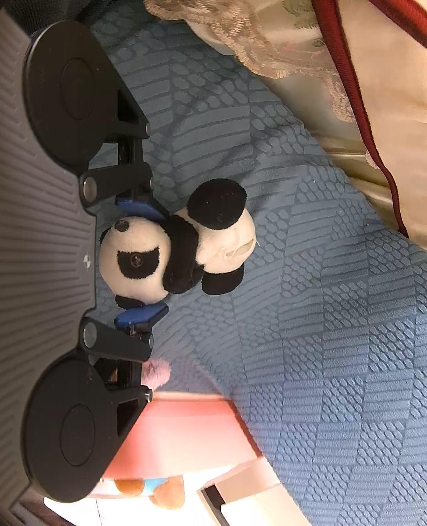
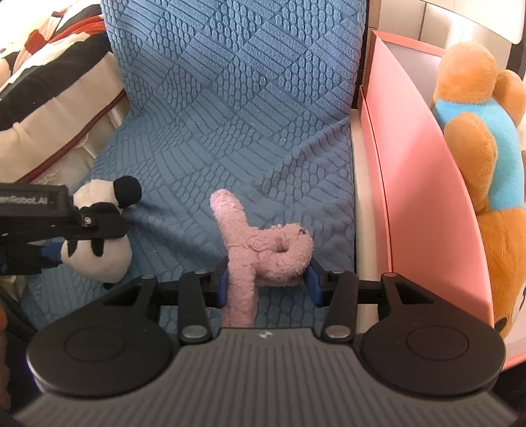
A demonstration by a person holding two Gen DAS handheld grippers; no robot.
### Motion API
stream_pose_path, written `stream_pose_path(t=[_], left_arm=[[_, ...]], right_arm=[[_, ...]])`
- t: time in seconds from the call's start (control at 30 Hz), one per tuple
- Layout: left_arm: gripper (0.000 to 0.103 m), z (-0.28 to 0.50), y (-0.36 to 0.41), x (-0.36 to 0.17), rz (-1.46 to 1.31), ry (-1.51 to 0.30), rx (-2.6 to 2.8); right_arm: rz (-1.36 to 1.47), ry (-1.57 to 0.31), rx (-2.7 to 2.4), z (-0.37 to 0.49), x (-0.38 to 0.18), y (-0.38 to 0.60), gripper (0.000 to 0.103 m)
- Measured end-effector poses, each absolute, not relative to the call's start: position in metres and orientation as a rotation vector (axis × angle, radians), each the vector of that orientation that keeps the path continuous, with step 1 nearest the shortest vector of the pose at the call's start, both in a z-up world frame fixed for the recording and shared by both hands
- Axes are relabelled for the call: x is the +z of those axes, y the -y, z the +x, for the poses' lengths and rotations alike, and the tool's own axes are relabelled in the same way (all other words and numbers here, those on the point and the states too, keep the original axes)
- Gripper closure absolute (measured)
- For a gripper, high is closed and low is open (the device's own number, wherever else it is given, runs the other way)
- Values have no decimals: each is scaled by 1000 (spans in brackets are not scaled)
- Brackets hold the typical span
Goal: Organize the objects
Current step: 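Lift the pink bunny with the right tool while the left tool lifts the panda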
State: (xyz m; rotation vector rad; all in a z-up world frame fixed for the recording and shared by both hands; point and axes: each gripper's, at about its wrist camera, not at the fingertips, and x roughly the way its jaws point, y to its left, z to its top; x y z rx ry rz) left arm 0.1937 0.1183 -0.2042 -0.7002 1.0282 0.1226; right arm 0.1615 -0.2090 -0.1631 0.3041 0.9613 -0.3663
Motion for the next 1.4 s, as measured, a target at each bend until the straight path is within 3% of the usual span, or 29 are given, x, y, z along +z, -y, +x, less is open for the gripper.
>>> stream_pose_path(t=[0.57,1.4], left_arm=[[43,171,-100,-178,-710,-997,92],[43,196,-41,-64,-675,-947,-35]], right_arm=[[366,-951,-298,138,-124,215,55],[387,-824,-267,125,3,275,55]])
